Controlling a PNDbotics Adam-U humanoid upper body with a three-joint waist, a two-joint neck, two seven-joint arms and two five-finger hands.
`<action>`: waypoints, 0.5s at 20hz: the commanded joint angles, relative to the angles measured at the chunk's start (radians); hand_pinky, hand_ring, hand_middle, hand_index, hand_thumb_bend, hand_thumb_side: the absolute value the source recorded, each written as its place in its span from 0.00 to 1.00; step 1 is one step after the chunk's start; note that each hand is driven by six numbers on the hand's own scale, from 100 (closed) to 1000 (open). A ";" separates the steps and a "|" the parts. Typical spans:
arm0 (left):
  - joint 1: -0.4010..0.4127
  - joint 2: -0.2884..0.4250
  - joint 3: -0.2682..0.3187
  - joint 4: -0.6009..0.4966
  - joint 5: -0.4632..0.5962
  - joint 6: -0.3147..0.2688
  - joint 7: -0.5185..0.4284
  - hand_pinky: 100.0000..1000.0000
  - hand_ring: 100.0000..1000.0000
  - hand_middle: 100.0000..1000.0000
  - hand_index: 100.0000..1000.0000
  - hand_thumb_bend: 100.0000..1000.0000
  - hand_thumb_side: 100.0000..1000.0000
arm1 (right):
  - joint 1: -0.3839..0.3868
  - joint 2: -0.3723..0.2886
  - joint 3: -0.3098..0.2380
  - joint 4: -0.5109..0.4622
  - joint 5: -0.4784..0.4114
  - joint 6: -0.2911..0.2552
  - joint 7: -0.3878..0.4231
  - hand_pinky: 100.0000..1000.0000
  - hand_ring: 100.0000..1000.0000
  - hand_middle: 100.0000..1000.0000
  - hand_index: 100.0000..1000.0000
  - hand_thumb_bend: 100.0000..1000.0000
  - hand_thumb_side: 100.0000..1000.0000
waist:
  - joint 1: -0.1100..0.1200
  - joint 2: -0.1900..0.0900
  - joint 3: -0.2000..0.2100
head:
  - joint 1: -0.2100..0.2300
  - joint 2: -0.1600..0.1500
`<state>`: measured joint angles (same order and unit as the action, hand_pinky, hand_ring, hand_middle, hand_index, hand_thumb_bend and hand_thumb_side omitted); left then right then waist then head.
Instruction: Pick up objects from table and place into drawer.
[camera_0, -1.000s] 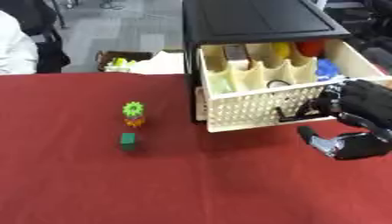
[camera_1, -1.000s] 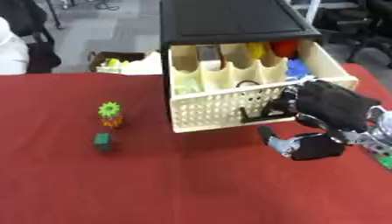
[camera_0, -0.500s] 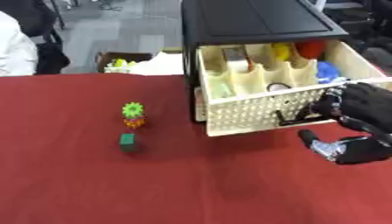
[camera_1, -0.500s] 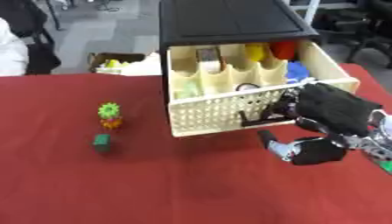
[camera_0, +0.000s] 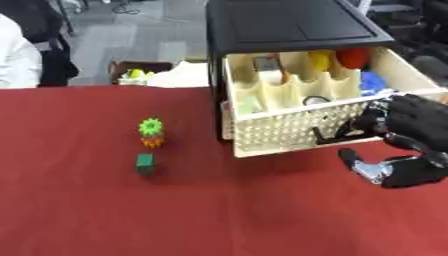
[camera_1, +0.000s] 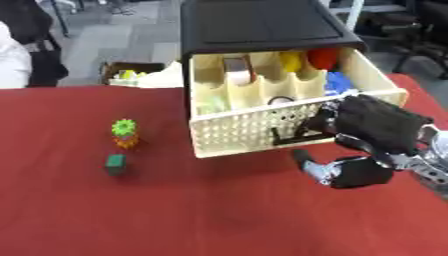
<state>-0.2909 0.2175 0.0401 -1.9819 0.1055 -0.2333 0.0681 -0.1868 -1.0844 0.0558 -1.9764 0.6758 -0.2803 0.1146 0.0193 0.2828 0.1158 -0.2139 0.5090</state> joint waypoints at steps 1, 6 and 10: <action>-0.006 0.009 0.004 -0.018 0.004 0.000 0.000 0.69 0.71 0.66 0.72 0.00 0.85 | 0.002 -0.014 -0.003 -0.024 -0.002 -0.014 0.000 0.00 0.00 0.00 0.63 0.00 1.00 | -0.002 -0.021 -0.003 | 0.002 0.006; -0.006 0.008 0.004 -0.018 0.004 0.001 0.000 0.69 0.71 0.66 0.72 0.00 0.85 | 0.015 -0.007 -0.001 -0.024 0.011 -0.013 0.007 0.00 0.00 0.00 0.63 0.00 1.00 | -0.002 -0.021 -0.004 | 0.002 0.005; -0.007 0.007 0.004 -0.018 0.004 0.000 0.000 0.69 0.71 0.66 0.72 0.00 0.85 | 0.026 0.000 0.005 -0.024 0.009 -0.025 0.040 0.00 0.00 0.00 0.65 0.00 1.00 | -0.001 -0.020 -0.002 | 0.002 0.005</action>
<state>-0.2909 0.2173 0.0401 -1.9819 0.1056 -0.2332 0.0680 -0.1657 -1.0673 0.0551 -1.9769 0.6834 -0.2931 0.1392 0.0192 0.2804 0.1114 -0.2134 0.5093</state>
